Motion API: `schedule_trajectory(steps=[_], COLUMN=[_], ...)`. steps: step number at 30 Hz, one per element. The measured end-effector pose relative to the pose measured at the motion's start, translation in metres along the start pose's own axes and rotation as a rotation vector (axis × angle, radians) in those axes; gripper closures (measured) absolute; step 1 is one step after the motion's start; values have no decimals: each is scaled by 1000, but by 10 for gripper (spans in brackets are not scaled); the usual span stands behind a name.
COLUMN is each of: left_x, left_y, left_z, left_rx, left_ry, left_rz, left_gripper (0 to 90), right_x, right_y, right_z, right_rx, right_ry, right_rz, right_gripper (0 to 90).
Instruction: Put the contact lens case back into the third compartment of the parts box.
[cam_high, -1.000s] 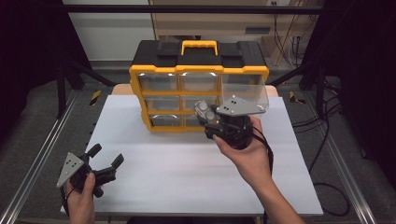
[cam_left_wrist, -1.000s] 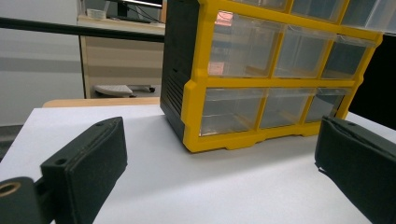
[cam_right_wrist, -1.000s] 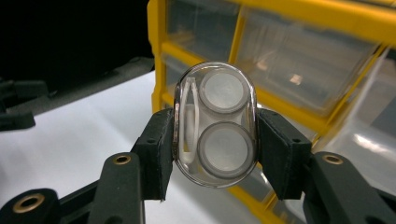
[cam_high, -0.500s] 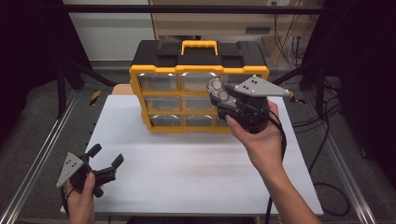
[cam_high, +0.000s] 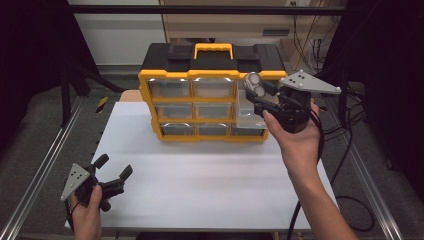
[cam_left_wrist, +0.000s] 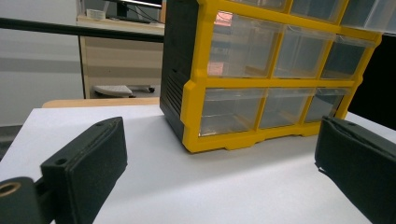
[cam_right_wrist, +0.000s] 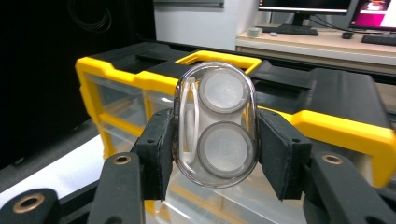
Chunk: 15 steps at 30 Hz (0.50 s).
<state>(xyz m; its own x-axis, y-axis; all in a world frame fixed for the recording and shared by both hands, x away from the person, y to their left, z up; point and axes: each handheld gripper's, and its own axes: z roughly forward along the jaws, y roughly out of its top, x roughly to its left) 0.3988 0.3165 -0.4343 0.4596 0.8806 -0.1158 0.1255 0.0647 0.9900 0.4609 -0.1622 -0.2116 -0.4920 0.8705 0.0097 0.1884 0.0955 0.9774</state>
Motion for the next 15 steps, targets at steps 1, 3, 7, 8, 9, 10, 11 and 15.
schedule_trajectory(steps=[1, 3, 7, 8, 9, 10, 11, 15], left_x=[0, 0, 0, 0, 0, 0, 0, 0], left_y=[0, 0, 0, 0, 0, 0, 0, 0], left_z=[0, 0, 0, 0, 0, 0, 0, 0], left_rx=[0, -1, -1, -1, -1, -1, -1, -1], left_ry=[0, 0, 1, 0, 0, 0, 0, 0], left_rz=[0, -1, -1, -1, -1, -1, -1, -1], left_gripper=[22, 21, 21, 21, 21, 21, 22, 22], right_x=[-2, -6, -13, -13, -15, -17, -19, -23], right_y=[0, 0, 1, 1, 2, 2, 2, 2], right_z=[0, -2, -4, -4, -5, -6, -6, -7], right_rx=[-2, -8, -13, -13, -14, -16, -16, -15], right_ry=[-6, -14, -31, -31, -34, -40, -42, -54], right_rz=[0, 13, 25, 25, 24, 25, 26, 30], right_gripper=[490, 490, 490, 490, 490, 490, 490, 490])
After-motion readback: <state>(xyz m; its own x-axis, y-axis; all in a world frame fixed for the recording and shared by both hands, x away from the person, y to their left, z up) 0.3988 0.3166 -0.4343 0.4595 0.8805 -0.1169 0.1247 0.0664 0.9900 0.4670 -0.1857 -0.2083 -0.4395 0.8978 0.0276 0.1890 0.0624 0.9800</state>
